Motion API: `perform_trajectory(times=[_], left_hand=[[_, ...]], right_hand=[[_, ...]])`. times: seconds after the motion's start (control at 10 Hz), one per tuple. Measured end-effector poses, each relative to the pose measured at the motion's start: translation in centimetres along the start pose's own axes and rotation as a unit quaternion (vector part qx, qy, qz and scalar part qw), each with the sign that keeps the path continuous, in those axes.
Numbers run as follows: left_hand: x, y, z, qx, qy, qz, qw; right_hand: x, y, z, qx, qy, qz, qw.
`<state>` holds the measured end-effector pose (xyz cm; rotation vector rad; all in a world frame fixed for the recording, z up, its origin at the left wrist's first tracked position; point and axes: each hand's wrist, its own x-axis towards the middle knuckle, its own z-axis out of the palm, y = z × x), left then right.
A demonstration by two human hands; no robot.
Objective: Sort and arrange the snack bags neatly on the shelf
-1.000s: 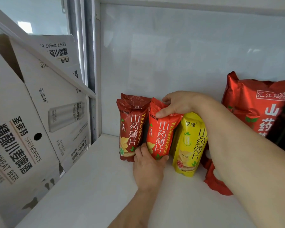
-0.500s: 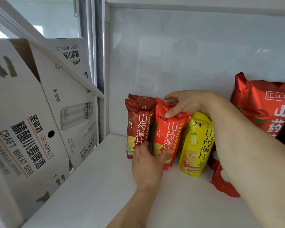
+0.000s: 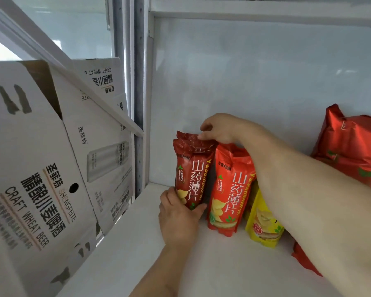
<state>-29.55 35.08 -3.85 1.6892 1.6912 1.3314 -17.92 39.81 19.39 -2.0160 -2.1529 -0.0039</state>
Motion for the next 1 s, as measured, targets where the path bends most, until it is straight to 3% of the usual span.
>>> perform_trajectory(times=[0.2,0.6,1.0], left_hand=[[0.6,-0.9,0.3,-0.003,-0.036,0.001,0.999],[0.9,-1.3,0.1,0.001,-0.054,-0.007,0.999],[0.2,-1.9,-1.8,-0.008,-0.091,-0.035,0.995]], right_hand=[[1.6,-0.1,0.9,-0.041,-0.013,0.001,0.999],[1.9,0.5,1.1,0.029,-0.012,0.008,0.999],[-3.5,0.0,-0.6,0.063,0.111,-0.021,0.992]])
